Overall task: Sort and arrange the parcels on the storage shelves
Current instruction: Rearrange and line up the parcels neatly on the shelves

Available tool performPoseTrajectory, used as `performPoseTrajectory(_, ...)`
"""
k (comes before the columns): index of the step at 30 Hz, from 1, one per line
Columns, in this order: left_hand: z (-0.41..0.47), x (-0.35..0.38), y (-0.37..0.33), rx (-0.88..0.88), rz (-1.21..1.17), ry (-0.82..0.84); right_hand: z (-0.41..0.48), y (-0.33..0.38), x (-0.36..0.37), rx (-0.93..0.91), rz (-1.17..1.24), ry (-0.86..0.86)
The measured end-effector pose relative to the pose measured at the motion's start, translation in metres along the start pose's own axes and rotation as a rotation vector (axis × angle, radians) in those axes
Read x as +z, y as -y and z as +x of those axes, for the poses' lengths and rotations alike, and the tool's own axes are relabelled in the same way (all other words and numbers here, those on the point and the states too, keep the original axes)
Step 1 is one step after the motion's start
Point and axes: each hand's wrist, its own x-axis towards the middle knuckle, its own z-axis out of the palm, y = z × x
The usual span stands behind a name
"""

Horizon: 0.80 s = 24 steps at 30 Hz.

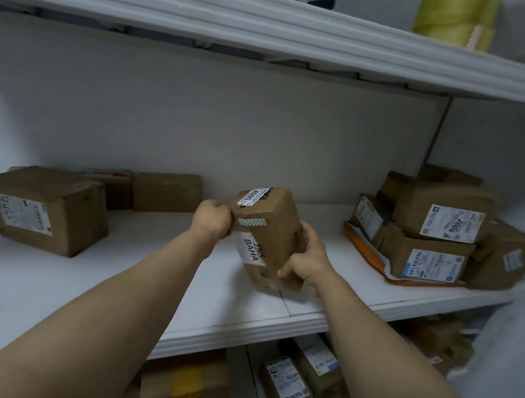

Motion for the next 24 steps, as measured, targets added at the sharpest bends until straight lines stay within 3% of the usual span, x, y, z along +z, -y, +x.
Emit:
performPoseTrajectory(2,0.0,0.007,-0.003,0.001,0.016,-0.007,-0.001,-0.001,-0.009,0.021,-0.041,-0.047)
performPoseTrajectory(7,-0.024,0.039,-0.011,-0.083,0.08,0.232,-0.008,-0.008,-0.037,0.019,-0.084,-0.06)
performPoseTrajectory(15,-0.025,0.092,0.0,-0.19,-0.088,0.147,-0.017,-0.025,-0.075,-0.002,-0.008,-0.084)
performPoseTrajectory(18,-0.028,0.108,-0.003,-0.222,-0.145,0.119,-0.023,-0.033,-0.096,0.009,0.155,-0.113)
performPoseTrajectory(24,-0.033,0.144,-0.009,-0.302,-0.211,0.222,-0.035,-0.053,-0.138,0.086,0.362,-0.148)
